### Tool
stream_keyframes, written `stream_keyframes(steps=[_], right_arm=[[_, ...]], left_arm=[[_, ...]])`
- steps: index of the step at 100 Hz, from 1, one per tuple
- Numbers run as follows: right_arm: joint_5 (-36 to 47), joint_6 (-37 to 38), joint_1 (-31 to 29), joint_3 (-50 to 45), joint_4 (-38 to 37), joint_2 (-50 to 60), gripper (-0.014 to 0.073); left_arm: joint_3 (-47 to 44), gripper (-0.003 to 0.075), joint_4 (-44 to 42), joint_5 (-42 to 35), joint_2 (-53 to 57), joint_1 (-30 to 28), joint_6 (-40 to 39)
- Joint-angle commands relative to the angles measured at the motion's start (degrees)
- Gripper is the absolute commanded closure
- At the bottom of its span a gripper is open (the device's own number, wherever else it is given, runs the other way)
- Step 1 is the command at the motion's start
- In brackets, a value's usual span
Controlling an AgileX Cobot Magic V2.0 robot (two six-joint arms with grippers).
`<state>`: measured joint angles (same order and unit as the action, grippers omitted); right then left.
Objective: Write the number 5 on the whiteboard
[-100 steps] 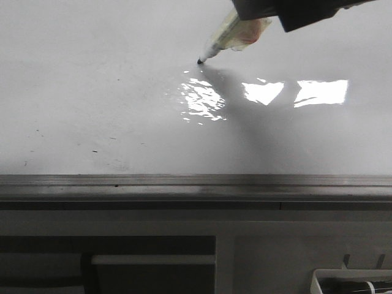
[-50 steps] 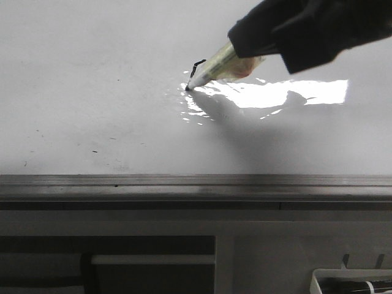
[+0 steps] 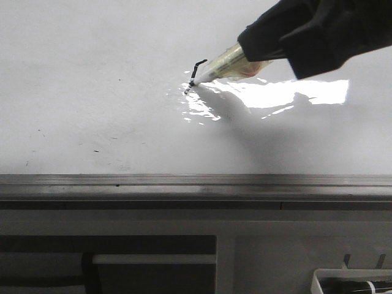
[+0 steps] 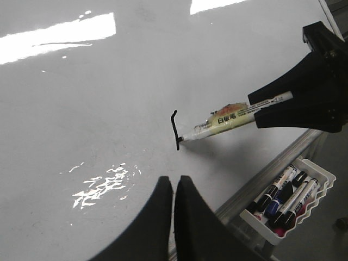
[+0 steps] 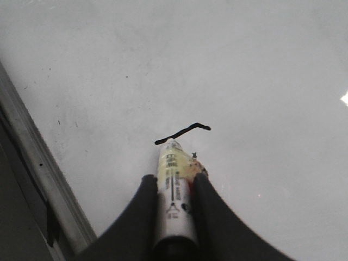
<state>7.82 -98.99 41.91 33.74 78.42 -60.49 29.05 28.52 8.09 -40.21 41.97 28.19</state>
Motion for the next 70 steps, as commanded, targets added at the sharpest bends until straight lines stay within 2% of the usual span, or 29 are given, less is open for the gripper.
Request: stream_keyframes(steps=[1, 10, 25, 40, 70], right_arm=[[7.9, -1.7, -0.8, 1.0, 2.5, 1.2, 0.0645], [9.4, -7.3, -0.8, 1.0, 8.2, 1.6, 0.0645], [12.5, -24.7, -0.8, 1.0, 27.1, 1.6, 0.0646], [12.4, -24.8, 1.3, -0.7, 26.8, 2.4, 0.0647], [12.5, -22.2, 10.1, -1.8, 26.8, 2.8, 0.0646]], left_arm=[[1.4, 0.0741, 0.8, -3.5, -0.1, -0.1, -0.5], [1.4, 0.0740, 0.8, -3.5, -0.1, -0.1, -0.5], [1.4, 0.0741, 0.8, -3.5, -0.1, -0.1, -0.5], [1.4, 0.0740, 0.8, -3.5, -0.1, -0.1, -0.5], [1.4, 0.0740, 0.8, -2.7, -0.1, -0.1, -0.5]])
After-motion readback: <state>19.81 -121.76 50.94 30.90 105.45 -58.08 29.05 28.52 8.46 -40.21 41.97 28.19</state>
